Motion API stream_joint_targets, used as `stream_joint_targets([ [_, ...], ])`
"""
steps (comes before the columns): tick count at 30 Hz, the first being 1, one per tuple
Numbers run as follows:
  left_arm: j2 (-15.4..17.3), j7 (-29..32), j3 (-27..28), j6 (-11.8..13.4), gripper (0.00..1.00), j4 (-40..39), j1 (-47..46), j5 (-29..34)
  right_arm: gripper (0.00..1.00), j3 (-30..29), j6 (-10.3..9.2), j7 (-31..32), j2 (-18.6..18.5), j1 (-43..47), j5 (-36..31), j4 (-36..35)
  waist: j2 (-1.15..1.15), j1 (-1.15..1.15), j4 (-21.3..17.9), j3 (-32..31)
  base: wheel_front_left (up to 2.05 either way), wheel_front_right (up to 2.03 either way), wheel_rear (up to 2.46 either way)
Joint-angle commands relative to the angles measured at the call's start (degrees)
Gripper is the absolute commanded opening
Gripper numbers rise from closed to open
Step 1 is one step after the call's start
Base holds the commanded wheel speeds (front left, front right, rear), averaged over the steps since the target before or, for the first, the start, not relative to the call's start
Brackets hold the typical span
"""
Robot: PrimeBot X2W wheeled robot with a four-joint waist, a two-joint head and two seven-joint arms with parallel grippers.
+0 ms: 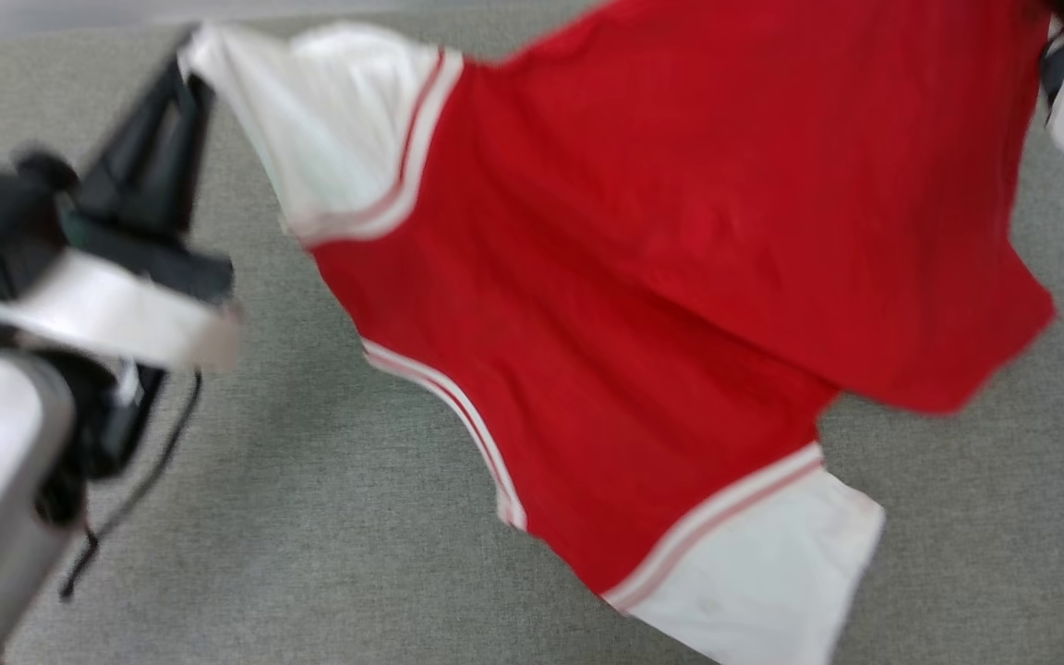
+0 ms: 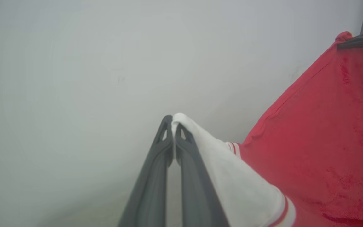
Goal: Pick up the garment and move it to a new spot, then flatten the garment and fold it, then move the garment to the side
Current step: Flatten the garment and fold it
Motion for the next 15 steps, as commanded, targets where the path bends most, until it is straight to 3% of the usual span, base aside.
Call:
stream_joint_targets([
  [1, -0.37, 0.8, 0.7, -0.73, 0.0, 0.81, -3.91, 0.39, 0.0, -1.48, -0.02, -0.68, 0.9, -1.66, -1.82, 0.58, 0.0, 0.0, -0.28, 1.29, 0.0, 0.0, 0.0],
  [15, -5.85, 7.64, 2.05, -8.45, 0.0, 15.66, -42.22, 2.55, 0.0, -12.86, -0.02, -0.2, 10.01, -19.48, -15.38, 7.55, 0.0, 0.0, -1.51, 11.93, 0.0, 0.0, 0.0],
])
